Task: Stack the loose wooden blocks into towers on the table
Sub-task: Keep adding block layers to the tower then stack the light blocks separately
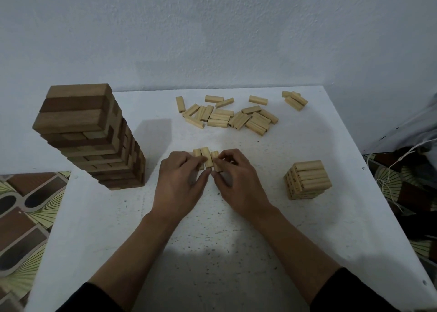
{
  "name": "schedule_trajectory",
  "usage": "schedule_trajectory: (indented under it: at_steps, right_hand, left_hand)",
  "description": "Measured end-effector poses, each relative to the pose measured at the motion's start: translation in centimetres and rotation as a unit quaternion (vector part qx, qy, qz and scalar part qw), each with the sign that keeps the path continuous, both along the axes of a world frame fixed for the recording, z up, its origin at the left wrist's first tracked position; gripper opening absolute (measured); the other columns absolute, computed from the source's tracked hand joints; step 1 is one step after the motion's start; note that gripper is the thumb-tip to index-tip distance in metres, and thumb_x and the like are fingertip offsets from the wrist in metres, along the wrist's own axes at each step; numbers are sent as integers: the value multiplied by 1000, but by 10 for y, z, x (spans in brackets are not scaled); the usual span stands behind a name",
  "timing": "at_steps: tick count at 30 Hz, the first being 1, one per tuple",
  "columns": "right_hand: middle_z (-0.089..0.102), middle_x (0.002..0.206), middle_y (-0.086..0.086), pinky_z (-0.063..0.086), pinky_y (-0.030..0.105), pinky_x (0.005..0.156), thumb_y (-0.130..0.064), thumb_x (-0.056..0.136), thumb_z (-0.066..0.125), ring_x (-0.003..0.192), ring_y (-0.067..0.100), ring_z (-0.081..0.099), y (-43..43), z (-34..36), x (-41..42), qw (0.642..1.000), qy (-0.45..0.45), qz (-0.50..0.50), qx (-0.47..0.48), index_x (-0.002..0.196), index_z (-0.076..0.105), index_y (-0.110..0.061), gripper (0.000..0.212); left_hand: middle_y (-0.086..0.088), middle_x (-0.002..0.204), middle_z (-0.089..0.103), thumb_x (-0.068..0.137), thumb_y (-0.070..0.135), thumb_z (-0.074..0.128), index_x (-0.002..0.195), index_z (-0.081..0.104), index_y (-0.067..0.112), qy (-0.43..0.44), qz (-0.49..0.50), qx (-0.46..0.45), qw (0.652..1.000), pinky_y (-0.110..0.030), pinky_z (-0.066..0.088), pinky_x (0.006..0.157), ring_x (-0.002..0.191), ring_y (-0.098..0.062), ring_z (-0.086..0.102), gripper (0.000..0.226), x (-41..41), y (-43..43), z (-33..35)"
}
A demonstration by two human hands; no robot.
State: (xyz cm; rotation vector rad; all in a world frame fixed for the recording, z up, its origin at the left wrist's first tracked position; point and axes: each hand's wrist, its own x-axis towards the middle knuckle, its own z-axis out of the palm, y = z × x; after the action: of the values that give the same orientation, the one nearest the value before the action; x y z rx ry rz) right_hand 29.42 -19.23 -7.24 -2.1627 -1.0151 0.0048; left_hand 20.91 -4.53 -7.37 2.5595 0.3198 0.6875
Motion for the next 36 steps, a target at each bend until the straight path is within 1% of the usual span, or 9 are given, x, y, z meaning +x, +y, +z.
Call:
schedule_trajectory:
  at_steps: [3, 6, 10, 14, 19, 22, 26, 31, 36]
  right_hand:
    - [54, 119, 6, 52, 29, 95, -15, 89, 69, 107, 16, 55, -2, 2, -1, 1000, 18, 12, 13, 122, 67, 1, 36]
    - [54, 119, 7, 51, 26, 97, -10, 86, 70, 109, 16, 55, -3, 4, -1, 999, 30, 9, 29, 123, 66, 2, 39]
    - [45, 133, 4, 42, 18, 102, -12, 89, 68, 120, 12, 49, -3, 6, 0, 999, 49, 0, 11, 140, 54, -4, 53]
    - [44, 143, 6, 37, 26, 105, -18, 96, 61, 129, 18, 42, -2, 3, 2, 999, 29, 7, -37, 149, 44, -7, 56]
    - [43, 137, 2, 40, 27, 104, -17, 96, 65, 121, 15, 44, -4, 12, 6, 997, 40, 33, -62, 145, 50, -8, 52]
    - [40, 137, 3, 36, 26, 106, -18, 94, 67, 123, 17, 39, -10, 19, 0, 992, 30, 64, -106, 148, 46, -9, 59]
    - [41, 133, 0, 35, 23, 99, -25, 92, 69, 117, 14, 37, -20, 21, -14, 987, 10, 93, -130, 143, 51, -10, 56]
    - [40, 134, -5, 28, 19, 99, -35, 92, 68, 115, 5, 31, -29, 21, -18, 985, 69, 107, -116, 145, 51, -18, 58]
    - [39, 132, -7, 28, 24, 102, -38, 92, 68, 114, 2, 30, -28, 19, -14, 983, 79, 111, -122, 147, 49, -20, 61]
  left_hand:
    - [-5, 106, 66, 81, 19, 83, 115, 73, 8, -5, -33, -33, 999, -34, 55, 85, 100, -16, 61, 36, -2, 1, 1]
    - [0, 122, 49, 79, 20, 84, 129, 64, 14, 15, -29, -79, 996, -5, 40, 89, 106, -5, 48, 55, -1, 5, 2]
    - [-4, 156, 31, 88, 25, 76, 147, 49, 15, 68, -45, -76, 994, -15, 30, 105, 139, -15, 31, 66, 1, 12, 0]
    - [0, 145, 52, 95, 19, 67, 143, 54, 13, 83, -91, -42, 992, -30, 37, 107, 133, -20, 37, 51, 5, 13, 0]
    - [3, 135, 62, 90, 24, 75, 139, 60, 16, 99, -86, -50, 990, -8, 27, 99, 125, -17, 47, 52, 0, 15, 3]
    - [8, 127, 65, 83, 29, 81, 134, 62, 20, 101, -100, -57, 988, -7, 31, 91, 113, -12, 52, 55, -12, 12, 7]
    - [18, 117, 63, 74, 36, 87, 131, 62, 26, 99, -108, -91, 985, -11, 40, 85, 98, 6, 50, 63, -34, 9, 14]
    - [10, 120, 53, 68, 35, 90, 134, 62, 24, 86, -117, -156, 977, -11, 50, 81, 102, -6, 57, 73, -44, 6, 18]
    - [9, 124, 52, 68, 37, 90, 134, 62, 19, 96, -114, -175, 973, -6, 47, 81, 103, -1, 56, 74, -46, 10, 17]
